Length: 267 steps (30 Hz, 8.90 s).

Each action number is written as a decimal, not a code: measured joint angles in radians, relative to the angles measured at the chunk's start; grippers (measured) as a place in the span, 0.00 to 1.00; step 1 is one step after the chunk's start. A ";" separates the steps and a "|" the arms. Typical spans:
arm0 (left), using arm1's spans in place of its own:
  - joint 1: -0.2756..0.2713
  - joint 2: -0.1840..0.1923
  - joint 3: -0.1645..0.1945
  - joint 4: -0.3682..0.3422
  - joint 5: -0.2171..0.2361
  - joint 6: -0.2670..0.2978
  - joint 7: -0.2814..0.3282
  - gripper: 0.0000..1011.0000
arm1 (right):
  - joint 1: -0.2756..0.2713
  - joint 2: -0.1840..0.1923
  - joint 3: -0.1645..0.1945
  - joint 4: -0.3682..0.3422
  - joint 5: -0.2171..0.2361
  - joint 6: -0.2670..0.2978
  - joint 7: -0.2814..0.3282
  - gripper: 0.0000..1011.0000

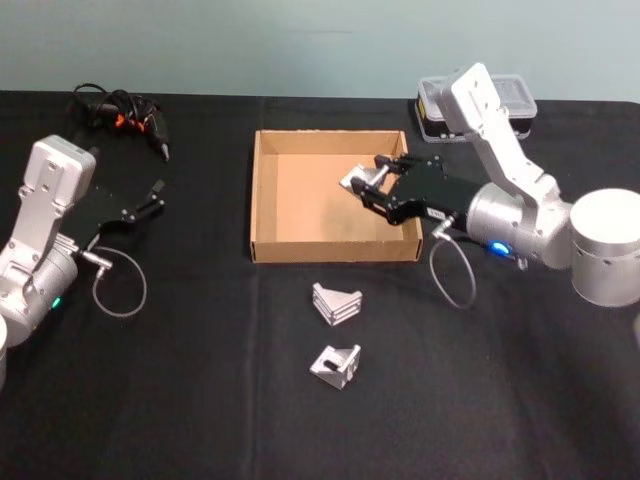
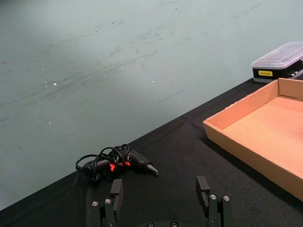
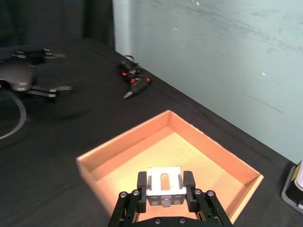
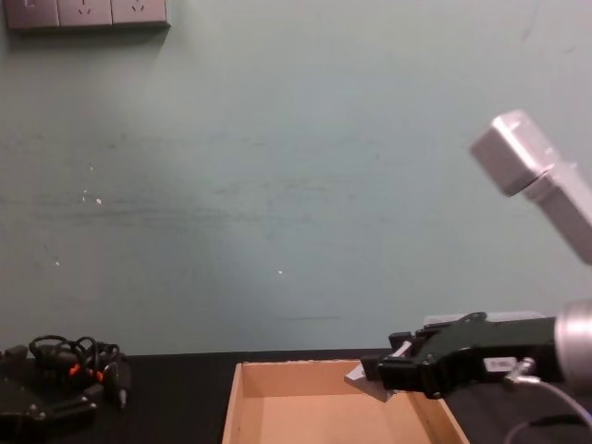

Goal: Use one hand to pick up the angle iron from the table and place it into the box.

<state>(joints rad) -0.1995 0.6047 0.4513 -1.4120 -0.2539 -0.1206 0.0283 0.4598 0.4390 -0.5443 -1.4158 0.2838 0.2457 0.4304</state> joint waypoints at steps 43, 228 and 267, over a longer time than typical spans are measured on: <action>0.000 0.000 0.000 0.000 0.000 0.000 0.000 1.00 | 0.232 -0.249 -0.004 0.493 -0.180 -0.035 -0.012 0.54; 0.000 0.000 0.000 0.000 0.000 0.000 0.000 1.00 | -0.385 0.137 -0.015 -0.358 -0.010 0.092 0.076 0.47; 0.000 0.000 0.000 0.000 0.000 0.000 0.000 1.00 | -0.113 -0.098 0.029 -0.061 -0.125 -0.012 -0.053 0.47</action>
<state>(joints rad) -0.1995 0.6047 0.4514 -1.4121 -0.2539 -0.1205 0.0283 0.3466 0.3406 -0.5152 -1.4773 0.1584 0.2335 0.3777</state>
